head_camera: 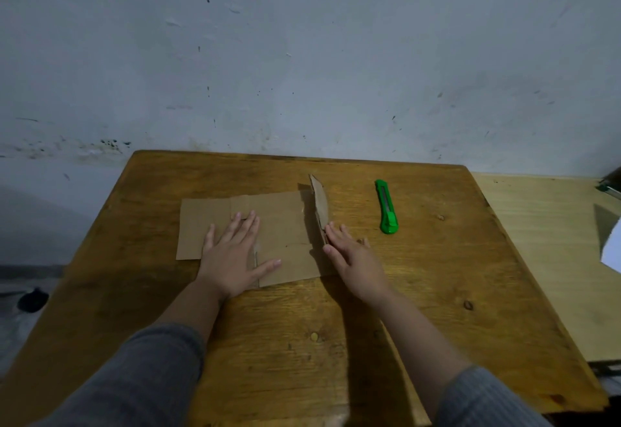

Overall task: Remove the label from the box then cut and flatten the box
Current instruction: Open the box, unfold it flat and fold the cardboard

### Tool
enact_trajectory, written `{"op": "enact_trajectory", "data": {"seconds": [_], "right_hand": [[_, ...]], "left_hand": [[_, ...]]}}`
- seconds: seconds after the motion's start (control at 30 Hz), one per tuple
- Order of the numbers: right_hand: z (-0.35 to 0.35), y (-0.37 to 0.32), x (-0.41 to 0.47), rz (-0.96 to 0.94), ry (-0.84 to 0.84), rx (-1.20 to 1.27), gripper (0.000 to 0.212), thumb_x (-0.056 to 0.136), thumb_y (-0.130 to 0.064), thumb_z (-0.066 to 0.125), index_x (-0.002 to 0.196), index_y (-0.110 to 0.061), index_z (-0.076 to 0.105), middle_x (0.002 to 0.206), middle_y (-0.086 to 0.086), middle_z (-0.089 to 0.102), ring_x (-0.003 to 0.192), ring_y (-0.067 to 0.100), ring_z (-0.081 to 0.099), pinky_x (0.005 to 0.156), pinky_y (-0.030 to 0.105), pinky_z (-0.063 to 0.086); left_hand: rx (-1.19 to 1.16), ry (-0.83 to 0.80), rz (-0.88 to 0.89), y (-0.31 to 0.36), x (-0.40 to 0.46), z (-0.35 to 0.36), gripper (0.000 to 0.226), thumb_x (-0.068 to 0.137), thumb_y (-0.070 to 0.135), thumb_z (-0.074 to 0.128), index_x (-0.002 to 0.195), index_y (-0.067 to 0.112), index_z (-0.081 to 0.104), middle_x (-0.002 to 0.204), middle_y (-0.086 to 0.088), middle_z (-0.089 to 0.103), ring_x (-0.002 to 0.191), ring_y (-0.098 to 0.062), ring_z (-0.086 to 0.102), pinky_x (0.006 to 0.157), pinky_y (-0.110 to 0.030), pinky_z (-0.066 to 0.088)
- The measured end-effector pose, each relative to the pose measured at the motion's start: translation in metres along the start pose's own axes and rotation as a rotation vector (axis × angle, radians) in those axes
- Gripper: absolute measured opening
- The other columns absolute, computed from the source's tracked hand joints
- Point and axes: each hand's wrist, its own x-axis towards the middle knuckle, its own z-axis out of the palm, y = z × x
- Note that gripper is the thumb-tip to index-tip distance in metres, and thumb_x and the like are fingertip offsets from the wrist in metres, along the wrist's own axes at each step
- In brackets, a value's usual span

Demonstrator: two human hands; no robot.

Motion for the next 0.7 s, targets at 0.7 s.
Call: {"op": "enact_trajectory", "data": {"seconds": [0.7], "right_hand": [[0.035, -0.012, -0.008, -0.062, -0.045, -0.42, 0.054, 0.102, -0.032, 0.021, 0.15, -0.015, 0.004, 0.16, 0.002, -0.001, 0.147, 0.016, -0.004, 0.119, 0.032, 0.002]], "left_hand": [[-0.008, 0.293, -0.109, 0.002, -0.041, 0.008, 0.067, 0.096, 0.056, 0.015, 0.152, 0.021, 0.002, 0.159, 0.005, -0.006, 0.145, -0.014, -0.015, 0.113, -0.054, -0.014]]}}
